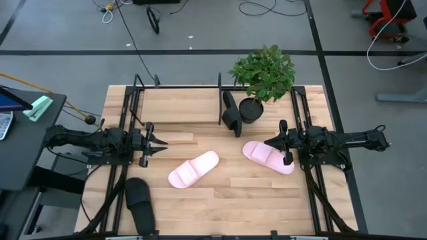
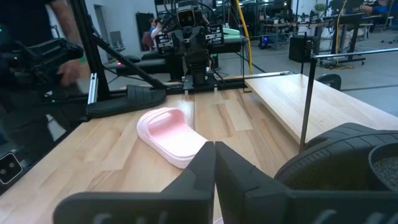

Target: Pick and place slides into the shelf

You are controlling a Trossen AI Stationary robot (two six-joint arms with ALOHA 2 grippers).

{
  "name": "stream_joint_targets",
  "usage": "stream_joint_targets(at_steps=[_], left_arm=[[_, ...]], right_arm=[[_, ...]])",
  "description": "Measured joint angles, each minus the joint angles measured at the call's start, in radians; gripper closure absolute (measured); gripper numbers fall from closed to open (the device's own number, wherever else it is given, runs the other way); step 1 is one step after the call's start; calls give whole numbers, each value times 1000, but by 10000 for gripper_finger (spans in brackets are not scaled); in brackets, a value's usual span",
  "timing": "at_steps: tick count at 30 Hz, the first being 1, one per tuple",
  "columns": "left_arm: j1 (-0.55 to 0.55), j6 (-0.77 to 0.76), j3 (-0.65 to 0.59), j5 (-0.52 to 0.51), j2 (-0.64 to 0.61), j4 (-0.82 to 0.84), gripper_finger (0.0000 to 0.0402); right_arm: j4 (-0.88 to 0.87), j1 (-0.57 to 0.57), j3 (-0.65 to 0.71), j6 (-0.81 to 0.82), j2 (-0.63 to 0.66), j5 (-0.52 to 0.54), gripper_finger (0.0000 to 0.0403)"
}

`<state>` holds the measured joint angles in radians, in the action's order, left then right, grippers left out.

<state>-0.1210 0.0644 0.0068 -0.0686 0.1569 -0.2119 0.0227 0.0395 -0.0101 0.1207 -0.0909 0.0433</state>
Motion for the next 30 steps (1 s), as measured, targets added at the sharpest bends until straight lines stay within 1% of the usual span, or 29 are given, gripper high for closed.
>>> stream_joint_targets(at_steps=[7, 18, 30], left_arm=[[0, 0, 0, 0, 0, 0, 311], [0, 0, 0, 0, 0, 0, 321], [0, 0, 0, 0, 0, 0, 311]], right_arm=[[0, 0, 0, 0, 0, 0, 389], [0, 0, 0, 0, 0, 0, 389], [0, 0, 0, 0, 0, 0, 389]])
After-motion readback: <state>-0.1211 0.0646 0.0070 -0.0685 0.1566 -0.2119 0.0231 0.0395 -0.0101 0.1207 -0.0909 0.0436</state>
